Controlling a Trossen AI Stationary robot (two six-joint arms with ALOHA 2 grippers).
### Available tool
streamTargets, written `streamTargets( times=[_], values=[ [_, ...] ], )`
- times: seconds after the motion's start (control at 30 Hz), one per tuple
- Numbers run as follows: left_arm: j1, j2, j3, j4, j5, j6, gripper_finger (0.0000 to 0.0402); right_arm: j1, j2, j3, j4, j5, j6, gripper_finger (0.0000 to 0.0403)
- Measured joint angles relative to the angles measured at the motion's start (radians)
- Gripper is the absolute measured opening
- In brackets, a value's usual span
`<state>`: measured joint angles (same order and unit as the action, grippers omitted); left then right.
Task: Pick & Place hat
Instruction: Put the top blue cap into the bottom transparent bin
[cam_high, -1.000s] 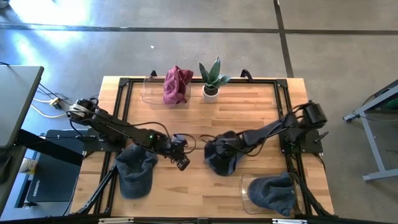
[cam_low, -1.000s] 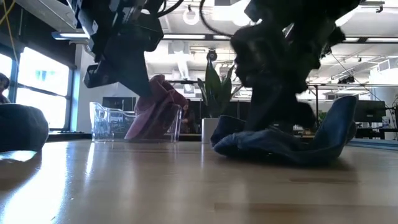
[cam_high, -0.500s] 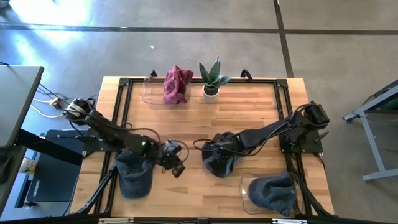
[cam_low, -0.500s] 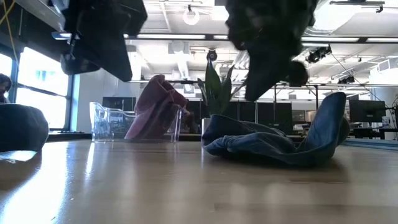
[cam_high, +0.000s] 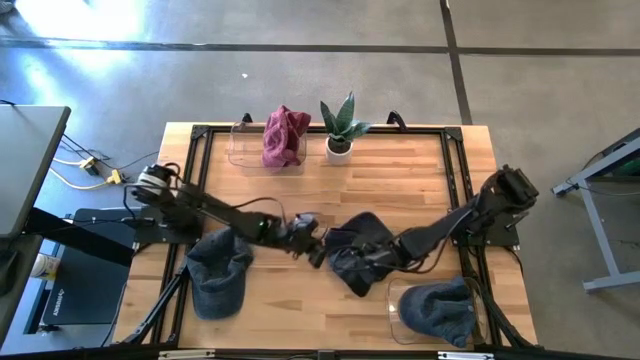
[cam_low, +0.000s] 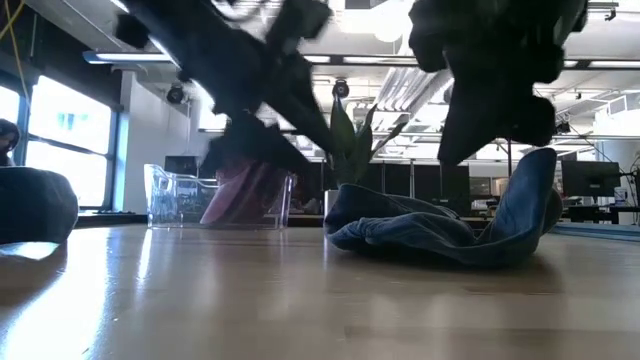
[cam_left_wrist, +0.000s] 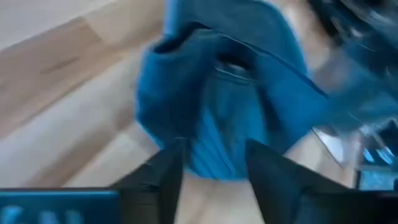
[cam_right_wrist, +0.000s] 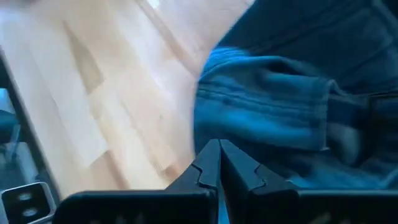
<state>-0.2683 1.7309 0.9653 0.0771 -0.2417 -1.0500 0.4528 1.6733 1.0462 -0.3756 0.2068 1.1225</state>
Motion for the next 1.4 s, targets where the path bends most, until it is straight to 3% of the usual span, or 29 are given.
streamTargets(
  times=[0.13, 0.27, 0.37, 0.47, 0.7, 0.83, 1.03, 1.27, 1.4],
  values=[
    [0.064, 0.057, -0.001, 0.048, 0.043, -0.002, 0.0229, 0.037, 0.0, 0.0, 0.003, 0.04, 0.049, 0.0006],
    [0.087, 0.108, -0.004, 0.125, 0.069, 0.069, 0.0236, 0.046, 0.0, 0.0, 0.014, 0.039, 0.065, 0.0002],
    [0.085, 0.143, 0.003, 0.266, 0.1, 0.135, 0.0212, 0.046, 0.0, 0.0, 0.022, 0.039, 0.062, 0.0003],
    [0.084, 0.159, -0.003, 0.3, 0.129, 0.161, 0.0169, 0.046, 0.0, 0.0, 0.021, 0.038, 0.059, 0.0006],
    [0.085, 0.165, -0.002, 0.29, 0.151, 0.15, 0.0014, 0.051, 0.0, 0.0, 0.022, 0.042, 0.091, 0.0003],
    [0.065, 0.112, -0.002, 0.233, 0.116, 0.119, 0.0009, 0.06, 0.0, 0.0, 0.021, 0.11, 0.07, 0.0003],
    [0.017, 0.008, -0.002, 0.088, -0.032, 0.104, 0.0002, 0.042, 0.008, -0.001, 0.024, 0.178, 0.042, 0.0001],
    [-0.016, -0.05, 0.0, 0.045, -0.102, 0.099, 0.0001, -0.021, 0.036, -0.069, 0.12, 0.188, 0.015, 0.0001],
    [-0.041, -0.083, -0.001, 0.051, -0.115, 0.073, 0.0001, -0.083, 0.069, -0.171, 0.24, 0.098, 0.072, 0.0001]
  ],
)
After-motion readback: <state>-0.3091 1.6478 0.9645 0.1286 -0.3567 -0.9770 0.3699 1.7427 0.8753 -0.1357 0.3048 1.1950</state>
